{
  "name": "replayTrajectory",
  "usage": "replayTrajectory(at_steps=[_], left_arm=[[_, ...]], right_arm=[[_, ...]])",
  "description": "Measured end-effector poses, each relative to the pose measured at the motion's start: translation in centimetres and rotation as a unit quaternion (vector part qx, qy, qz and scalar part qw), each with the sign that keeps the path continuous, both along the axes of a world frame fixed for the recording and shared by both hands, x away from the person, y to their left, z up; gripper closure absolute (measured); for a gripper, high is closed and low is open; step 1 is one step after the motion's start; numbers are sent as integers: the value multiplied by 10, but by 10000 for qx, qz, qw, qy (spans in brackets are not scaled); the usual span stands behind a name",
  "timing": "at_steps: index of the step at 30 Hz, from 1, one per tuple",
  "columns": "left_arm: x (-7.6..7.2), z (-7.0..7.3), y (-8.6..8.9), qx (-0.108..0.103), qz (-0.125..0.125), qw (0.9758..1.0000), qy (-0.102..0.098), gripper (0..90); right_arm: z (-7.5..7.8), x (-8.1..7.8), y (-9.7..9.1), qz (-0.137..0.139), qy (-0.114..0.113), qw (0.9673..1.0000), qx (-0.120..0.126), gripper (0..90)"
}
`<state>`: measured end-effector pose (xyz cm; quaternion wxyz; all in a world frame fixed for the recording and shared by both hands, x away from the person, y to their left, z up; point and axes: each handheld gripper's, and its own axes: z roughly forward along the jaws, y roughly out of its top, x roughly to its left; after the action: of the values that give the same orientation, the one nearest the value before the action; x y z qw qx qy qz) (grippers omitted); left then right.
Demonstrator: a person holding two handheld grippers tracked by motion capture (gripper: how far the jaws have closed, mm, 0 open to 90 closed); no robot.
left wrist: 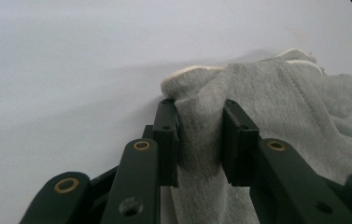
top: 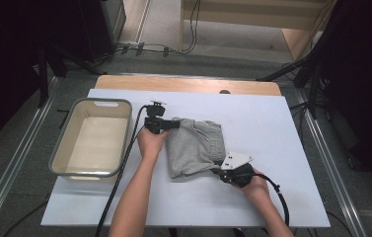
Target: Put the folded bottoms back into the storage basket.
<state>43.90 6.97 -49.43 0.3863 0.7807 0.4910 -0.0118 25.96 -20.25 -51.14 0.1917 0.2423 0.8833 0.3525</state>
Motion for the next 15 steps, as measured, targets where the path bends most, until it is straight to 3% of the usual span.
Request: replayTrajectory(at_steps=[10,15], left_arm=[[-5,8,-1,26,-125,9996,-233,732],[-8,14,0,-62,-194,9993,-320,733]], right_arm=[[0,3,-5,-65,195,9994,293,737],[1,4,-8,-87,206,9988,446,737]])
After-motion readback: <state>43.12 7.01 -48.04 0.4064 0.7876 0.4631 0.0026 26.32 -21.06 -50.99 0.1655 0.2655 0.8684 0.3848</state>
